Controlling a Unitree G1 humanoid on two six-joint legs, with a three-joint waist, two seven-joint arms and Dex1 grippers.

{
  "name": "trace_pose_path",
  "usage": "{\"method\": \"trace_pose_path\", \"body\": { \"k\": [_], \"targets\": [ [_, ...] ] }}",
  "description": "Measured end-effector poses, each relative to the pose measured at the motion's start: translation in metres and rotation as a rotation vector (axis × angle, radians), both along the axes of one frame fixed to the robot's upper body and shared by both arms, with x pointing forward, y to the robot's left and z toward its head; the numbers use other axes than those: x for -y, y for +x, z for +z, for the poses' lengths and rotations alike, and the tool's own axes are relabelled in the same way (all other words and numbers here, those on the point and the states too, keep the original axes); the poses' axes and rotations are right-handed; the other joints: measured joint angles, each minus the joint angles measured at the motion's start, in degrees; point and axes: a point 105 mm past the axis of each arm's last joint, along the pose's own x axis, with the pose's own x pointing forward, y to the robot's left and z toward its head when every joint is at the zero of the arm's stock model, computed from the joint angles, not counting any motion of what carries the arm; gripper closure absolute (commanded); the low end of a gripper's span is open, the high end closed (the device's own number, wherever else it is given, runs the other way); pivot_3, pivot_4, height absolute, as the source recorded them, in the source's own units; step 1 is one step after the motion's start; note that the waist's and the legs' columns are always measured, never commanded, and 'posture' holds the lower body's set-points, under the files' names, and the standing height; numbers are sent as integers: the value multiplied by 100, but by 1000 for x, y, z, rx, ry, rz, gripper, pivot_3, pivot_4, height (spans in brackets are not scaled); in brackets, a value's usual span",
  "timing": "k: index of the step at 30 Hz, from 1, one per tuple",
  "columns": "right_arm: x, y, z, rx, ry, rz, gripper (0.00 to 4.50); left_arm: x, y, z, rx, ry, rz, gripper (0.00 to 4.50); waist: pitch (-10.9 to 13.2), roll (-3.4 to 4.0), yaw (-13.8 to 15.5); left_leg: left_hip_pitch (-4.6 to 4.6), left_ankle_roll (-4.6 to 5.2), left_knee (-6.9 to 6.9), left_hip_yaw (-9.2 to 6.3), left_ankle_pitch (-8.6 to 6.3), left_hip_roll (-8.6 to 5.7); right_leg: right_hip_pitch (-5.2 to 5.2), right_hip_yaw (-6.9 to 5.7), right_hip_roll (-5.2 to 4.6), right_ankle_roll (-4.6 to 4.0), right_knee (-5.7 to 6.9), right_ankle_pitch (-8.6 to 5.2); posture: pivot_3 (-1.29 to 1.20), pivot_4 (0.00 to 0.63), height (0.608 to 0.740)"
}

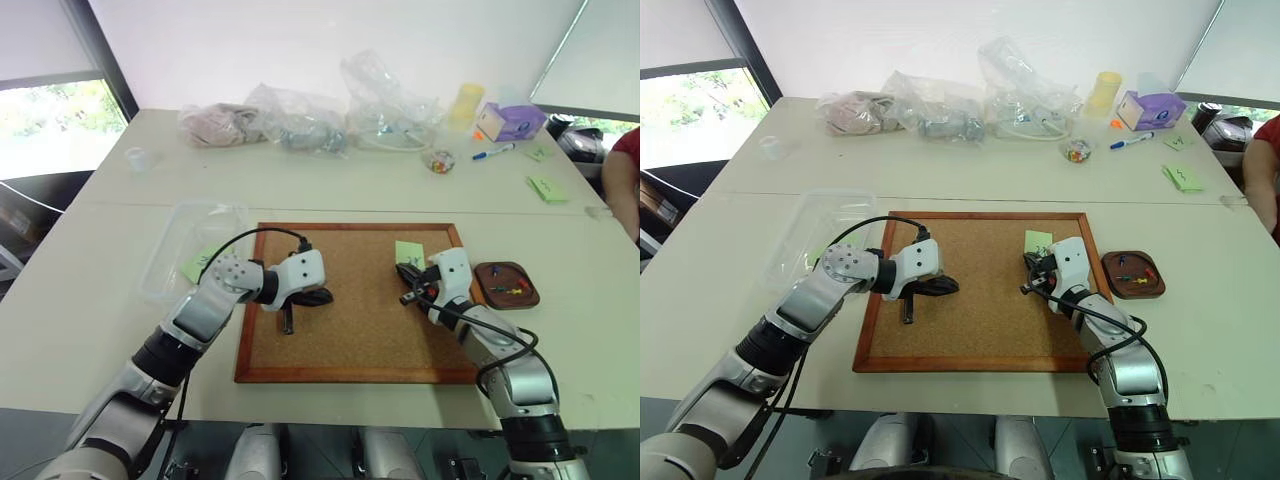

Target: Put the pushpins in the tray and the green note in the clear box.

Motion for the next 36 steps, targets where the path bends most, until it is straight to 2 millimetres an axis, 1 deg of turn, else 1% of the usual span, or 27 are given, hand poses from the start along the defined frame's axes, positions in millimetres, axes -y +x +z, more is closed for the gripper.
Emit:
{"method": "trace_pose_path", "body": {
  "k": [7, 9, 12, 13, 14, 19, 22, 23, 25, 26, 28, 29, 30, 31, 32, 33, 35, 36],
  "targets": [
    [4, -4, 2, 38, -7, -22, 4472, 0, 0, 0, -1, 0, -1, 4500, 2, 3, 9, -6, 0, 0, 0, 0, -2, -7, 0, -1, 0, 0, 0, 0, 150, 737],
    [5, -5, 7, 60, -12, -26, 4472, 0, 0, 0, -2, 0, -2, 4500, 3, 5, 5, -7, 0, 0, 0, 0, -2, -8, 0, -1, 0, 0, 0, 0, 150, 737],
    [7, -7, 41, 195, -17, -38, 4472, -1, 0, -1, -6, 2, 1, 4500, 1, 2, 2, -4, 0, 0, -1, 0, -1, -5, 0, 0, 1, 0, 0, 0, 150, 737],
    [8, -7, 50, 228, -20, -42, 4472, -1, 0, -1, -6, 2, 1, 4500, -2, -3, 0, -2, 0, 0, -1, 0, 0, -3, 0, 0, 1, 0, 0, 0, 150, 737],
    [8, -8, 53, 240, -21, -44, 4472, -1, 0, -2, -7, 2, 1, 4500, -4, -6, 0, -2, 0, 0, -1, 0, 1, -2, -1, 0, 0, 0, 0, 0, 150, 737],
    [10, -11, 46, 215, -21, -50, 4472, 1, 1, 1, -18, -16, 5, 4500, -5, -6, 3, -2, 0, 0, 0, 0, 0, -3, 0, 0, -1, 0, 0, 0, 150, 737],
    [9, -13, 48, 222, -26, -48, 4472, 3, 6, 3, -129, -119, 60, 4500, -3, -4, 18, -7, 0, 2, -1, 0, -1, -5, -1, -3, 0, 0, 0, 0, 150, 737],
    [8, -15, 52, 236, -35, -41, 4492, 5, 12, 8, -194, -195, 106, 4171, 4, -7, 29, -13, 0, 5, -4, 0, -2, -10, -3, -3, 1, 0, 0, 0, 150, 737],
    [8, -18, 60, 259, -60, -25, 4500, 12, 26, 36, -279, -367, 164, 3495, 22, -30, 37, -24, 1, 10, -10, 1, -7, -17, -8, -3, 13, 1, 7, 0, 150, 737],
    [8, -20, 65, 271, -76, -16, 4500, 16, 37, 63, -315, -484, 189, 3099, 32, -42, 38, -27, 1, 12, -13, 1, -7, -17, -11, -3, 17, 0, 9, 0, 150, 737],
    [8, -24, 74, 294, -103, -1, 4500, 20, 51, 119, -339, -683, 196, 1990, 34, -47, 12, -26, 2, 10, -16, 0, -11, -15, -11, -4, 27, -2, 9, 0, 150, 737],
    [9, -25, 77, 304, -109, -1, 4500, 20, 54, 135, -346, -740, 195, 1586, 34, -46, -6, -23, 3, 7, -15, -1, -12, -14, -9, -3, 30, -2, 9, 0, 150, 737],
    [10, -26, 80, 310, -122, 0, 4500, 22, 56, 147, -385, -797, 196, 1048, 31, -42, -21, -17, 5, 4, -16, -2, -13, -11, -8, -3, 36, -1, 6, 0, 150, 737],
    [11, -27, 83, 312, -138, 5, 4500, 25, 59, 150, -452, -839, 206, 587, 31, -41, -16, -14, 5, 1, -19, -3, -15, -10, -9, -2, 39, 1, 3, 0, 150, 737],
    [10, -28, 86, 317, -150, 13, 4500, 31, 60, 146, -538, -863, 218, 143, 31, -42, -10, -15, 5, 0, -25, -2, -16, -10, -12, 0, 39, 1, 3, 0, 150, 737],
    [8, -30, 89, 325, -158, 23, 4500, 36, 61, 139, -615, -870, 231, 27, 32, -43, -5, -16, 5, 0, -32, -2, -17, -10, -16, 2, 39, 2, 3, 0, 150, 737],
    [5, -32, 95, 342, -180, 45, 4500, 53, 59, 122, -776, -846, 252, 27, 36, -47, -1, -18, 4, 0, -35, -2, -18, -10, -18, 3, 39, 2, 3, 0, 150, 737],
    [3, -32, 98, 350, -184, 52, 4500, 60, 59, 116, -832, -827, 262, 27, 39, -53, 0, -19, 3, 0, -36, -1, -19, -10, -18, 3, 39, 2, 3, 0, 150, 737]
  ]
}}
